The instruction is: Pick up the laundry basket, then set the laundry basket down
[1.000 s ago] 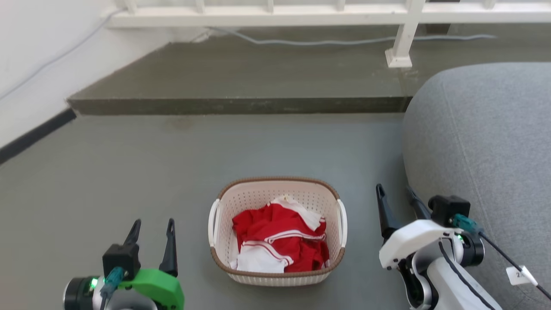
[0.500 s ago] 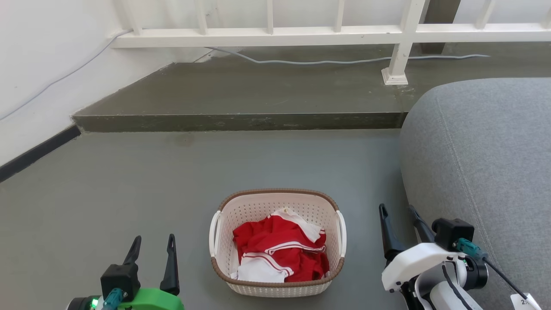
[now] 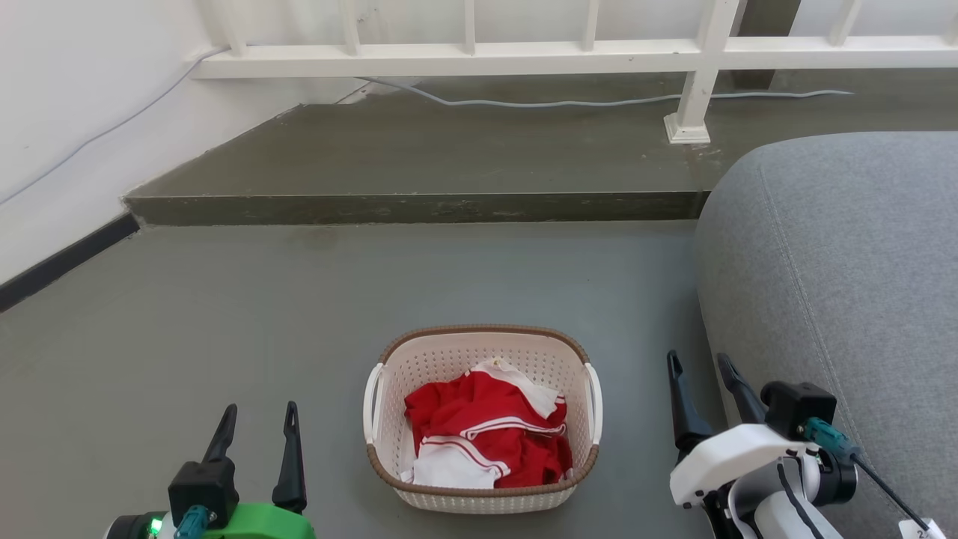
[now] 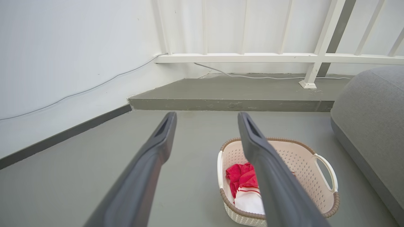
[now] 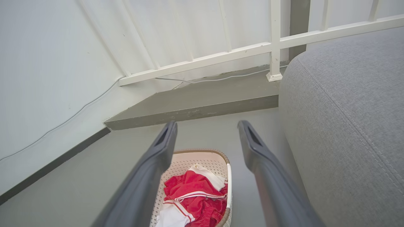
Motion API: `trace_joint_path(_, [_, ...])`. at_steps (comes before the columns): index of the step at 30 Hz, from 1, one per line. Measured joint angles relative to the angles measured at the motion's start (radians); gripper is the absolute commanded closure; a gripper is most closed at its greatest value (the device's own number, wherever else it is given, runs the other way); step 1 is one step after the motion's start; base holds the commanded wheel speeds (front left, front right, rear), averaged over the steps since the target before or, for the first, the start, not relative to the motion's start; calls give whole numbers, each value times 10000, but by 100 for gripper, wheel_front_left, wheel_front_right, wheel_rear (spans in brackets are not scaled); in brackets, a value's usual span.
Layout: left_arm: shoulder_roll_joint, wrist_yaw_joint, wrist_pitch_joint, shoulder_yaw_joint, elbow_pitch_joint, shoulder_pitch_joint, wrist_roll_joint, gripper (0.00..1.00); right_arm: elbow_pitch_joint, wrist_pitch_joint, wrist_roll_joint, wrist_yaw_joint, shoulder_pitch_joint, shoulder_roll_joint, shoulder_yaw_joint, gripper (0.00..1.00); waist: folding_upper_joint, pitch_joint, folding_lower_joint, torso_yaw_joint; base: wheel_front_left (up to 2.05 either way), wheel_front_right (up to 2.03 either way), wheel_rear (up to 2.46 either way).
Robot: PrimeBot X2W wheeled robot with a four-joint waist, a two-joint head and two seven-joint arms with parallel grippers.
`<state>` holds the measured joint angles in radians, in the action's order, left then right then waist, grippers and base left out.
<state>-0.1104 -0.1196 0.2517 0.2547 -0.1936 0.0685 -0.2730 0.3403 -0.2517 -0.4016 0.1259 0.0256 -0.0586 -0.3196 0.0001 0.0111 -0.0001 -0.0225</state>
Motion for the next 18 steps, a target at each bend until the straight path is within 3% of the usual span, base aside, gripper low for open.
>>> trace_joint_path(7, [42,0,0,-69,102,13,98,0,-190,0,119,0,-175,21,132,0,0,-31,0,-7,0,0,0])
trace_joint_path(8, [44,0,0,-94,104,20,140,100,-228,0,165,0,-175,23,142,100,0,-35,0,-11,0,0,0])
trace_joint_path(18, [213,61,-59,13,-355,85,-203,100,157,33,-153,-107,-593,33,190,100,0,-46,0,-2,0,0,0])
